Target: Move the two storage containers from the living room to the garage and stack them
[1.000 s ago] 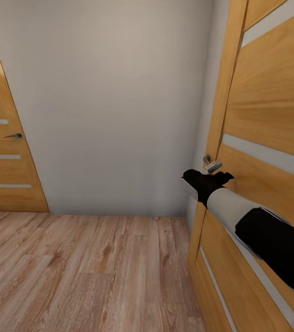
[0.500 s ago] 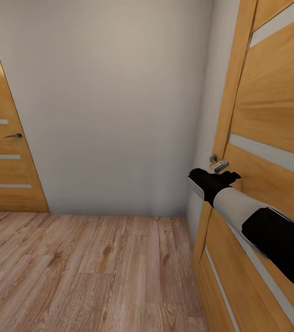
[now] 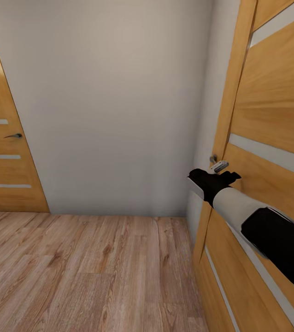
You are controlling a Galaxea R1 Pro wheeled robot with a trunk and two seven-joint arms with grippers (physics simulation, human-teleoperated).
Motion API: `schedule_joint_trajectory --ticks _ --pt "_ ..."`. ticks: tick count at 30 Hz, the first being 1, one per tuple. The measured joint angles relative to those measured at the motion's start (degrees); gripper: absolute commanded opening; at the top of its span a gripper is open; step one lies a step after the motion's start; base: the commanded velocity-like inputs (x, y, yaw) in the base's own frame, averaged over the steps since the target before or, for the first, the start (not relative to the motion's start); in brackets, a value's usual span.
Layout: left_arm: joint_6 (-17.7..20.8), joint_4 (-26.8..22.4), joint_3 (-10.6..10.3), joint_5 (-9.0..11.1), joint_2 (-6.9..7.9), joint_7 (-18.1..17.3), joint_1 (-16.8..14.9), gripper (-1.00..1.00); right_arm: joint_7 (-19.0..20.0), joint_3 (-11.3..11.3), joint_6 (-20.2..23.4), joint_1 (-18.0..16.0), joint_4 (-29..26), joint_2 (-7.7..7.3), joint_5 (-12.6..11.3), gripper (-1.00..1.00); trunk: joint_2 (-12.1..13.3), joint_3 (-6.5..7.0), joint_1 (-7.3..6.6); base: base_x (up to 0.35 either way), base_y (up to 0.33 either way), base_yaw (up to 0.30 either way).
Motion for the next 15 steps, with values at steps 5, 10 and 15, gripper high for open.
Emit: schedule_joint_trajectory --ticks 5,10,15 --pt "0.0 0.0 0.0 0.0 0.00 0.0 0.0 1.00 -0.3 0.0 -0.1 0.0 0.0 0.01 -0.2 1.00 0.0 0.00 0.00 0.000 0.000 0.000" --pt "0.0 0.0 0.0 0.0 0.00 0.0 0.0 1.00 -0.4 0.1 2.3 0.0 0.1 3.21 0.7 1.00 0.0 0.00 0.00 0.000 0.000 0.000" --pt "0.0 0.0 0.0 0.0 0.00 0.0 0.0 1.00 -0.8 0.1 2.9 0.0 -0.1 8.61 0.7 1.00 0.0 0.00 0.00 0.000 0.000 0.000"
